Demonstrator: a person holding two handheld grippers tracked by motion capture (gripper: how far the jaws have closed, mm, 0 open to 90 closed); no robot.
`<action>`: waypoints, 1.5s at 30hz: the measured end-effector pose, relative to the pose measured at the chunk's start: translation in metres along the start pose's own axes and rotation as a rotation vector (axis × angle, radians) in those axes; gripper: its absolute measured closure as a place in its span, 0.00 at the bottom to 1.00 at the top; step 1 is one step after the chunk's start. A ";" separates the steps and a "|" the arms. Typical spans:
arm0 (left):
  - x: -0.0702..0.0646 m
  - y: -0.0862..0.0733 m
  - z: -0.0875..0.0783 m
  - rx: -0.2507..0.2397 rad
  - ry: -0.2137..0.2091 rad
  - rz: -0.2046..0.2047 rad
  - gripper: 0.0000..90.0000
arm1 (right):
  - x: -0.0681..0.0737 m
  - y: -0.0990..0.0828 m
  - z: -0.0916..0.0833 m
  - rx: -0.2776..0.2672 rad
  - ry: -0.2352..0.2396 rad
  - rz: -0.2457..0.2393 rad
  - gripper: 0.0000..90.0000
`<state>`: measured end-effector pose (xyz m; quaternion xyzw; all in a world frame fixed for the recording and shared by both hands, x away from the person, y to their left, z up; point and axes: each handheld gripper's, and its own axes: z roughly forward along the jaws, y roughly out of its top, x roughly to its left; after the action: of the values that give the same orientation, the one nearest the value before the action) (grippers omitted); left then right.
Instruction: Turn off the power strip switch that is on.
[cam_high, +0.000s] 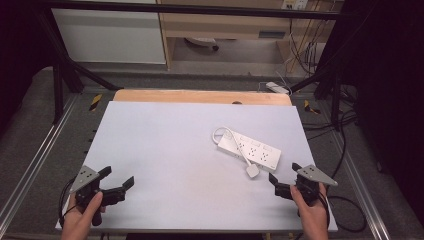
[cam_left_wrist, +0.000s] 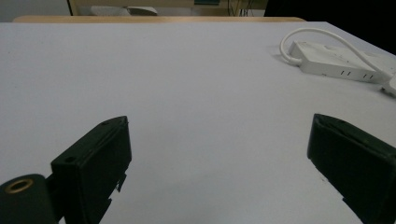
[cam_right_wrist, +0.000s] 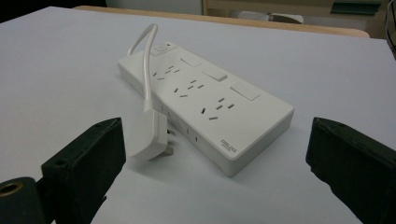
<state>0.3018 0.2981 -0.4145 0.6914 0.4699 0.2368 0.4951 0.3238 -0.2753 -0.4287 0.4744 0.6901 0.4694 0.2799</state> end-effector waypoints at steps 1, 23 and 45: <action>0.000 0.000 0.000 -0.001 -0.002 0.006 0.06 | 0.000 0.000 0.000 0.001 0.000 0.003 0.06; 0.000 0.001 0.001 -0.003 0.003 0.007 0.06 | 0.004 0.009 -0.003 -0.014 -0.008 -0.025 0.04; 0.000 0.000 0.003 0.018 0.003 0.008 0.07 | 0.016 0.028 0.003 0.016 0.017 0.005 0.04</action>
<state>0.3038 0.2971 -0.4159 0.6974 0.4701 0.2353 0.4871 0.3315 -0.2567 -0.4034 0.4745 0.6950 0.4685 0.2692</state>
